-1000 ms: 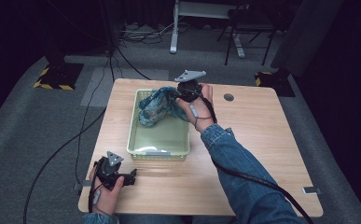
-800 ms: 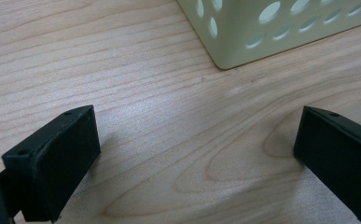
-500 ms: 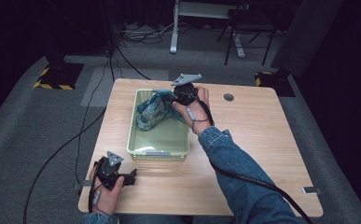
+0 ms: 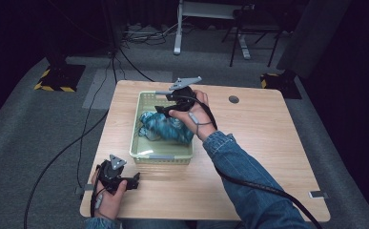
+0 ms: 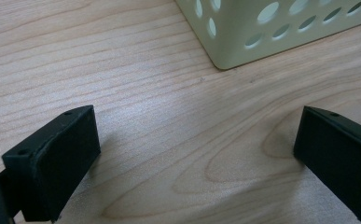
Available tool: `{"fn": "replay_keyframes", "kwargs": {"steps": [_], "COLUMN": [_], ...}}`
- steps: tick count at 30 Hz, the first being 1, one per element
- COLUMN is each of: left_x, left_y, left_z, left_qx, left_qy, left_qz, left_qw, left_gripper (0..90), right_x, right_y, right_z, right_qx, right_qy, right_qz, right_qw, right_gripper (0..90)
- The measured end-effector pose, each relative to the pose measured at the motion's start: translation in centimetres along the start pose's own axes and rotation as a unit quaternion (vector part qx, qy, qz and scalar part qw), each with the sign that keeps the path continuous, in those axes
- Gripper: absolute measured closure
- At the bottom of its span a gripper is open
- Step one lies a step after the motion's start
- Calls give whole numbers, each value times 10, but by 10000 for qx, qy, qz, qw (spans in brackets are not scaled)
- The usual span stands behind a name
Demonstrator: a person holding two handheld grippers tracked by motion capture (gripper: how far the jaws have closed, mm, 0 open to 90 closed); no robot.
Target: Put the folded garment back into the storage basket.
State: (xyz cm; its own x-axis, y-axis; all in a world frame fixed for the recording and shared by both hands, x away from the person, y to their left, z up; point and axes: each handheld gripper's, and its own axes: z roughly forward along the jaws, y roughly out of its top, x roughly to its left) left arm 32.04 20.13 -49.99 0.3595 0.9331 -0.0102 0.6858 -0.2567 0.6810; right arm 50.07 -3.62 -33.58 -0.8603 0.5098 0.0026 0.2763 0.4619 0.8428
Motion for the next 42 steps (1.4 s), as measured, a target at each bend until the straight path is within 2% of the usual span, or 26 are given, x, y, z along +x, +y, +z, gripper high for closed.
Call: {"fn": "replay_keyframes", "kwargs": {"steps": [4,7,17,28,42], "left_x": [0,0,0,0,0], "left_y": [0,0,0,0,0], "left_z": [0,0,0,0,0], "left_qx": [2,2,4,4,2], "left_qy": [-2,-4,-6,-8,-11], "left_qz": [-1,0,-2,-1,-3], "left_qw": [10000,10000,10000,10000,10000], "left_gripper": [1,1,1,1,1], "right_x": [2,2,-1,-3,-11], "right_y": [2,2,0,0,-12], "right_z": [-4,-7,-23,-48,-85], "right_qx": [-172,-205,-347,-461,-553], "right_qy": [78,95,20,-68,-190], "right_qz": [-10,-35,-85,-152,-189], "right_qw": [9998,9997,9994,9988,9981], "right_gripper": [298,297,281,268,265]}}
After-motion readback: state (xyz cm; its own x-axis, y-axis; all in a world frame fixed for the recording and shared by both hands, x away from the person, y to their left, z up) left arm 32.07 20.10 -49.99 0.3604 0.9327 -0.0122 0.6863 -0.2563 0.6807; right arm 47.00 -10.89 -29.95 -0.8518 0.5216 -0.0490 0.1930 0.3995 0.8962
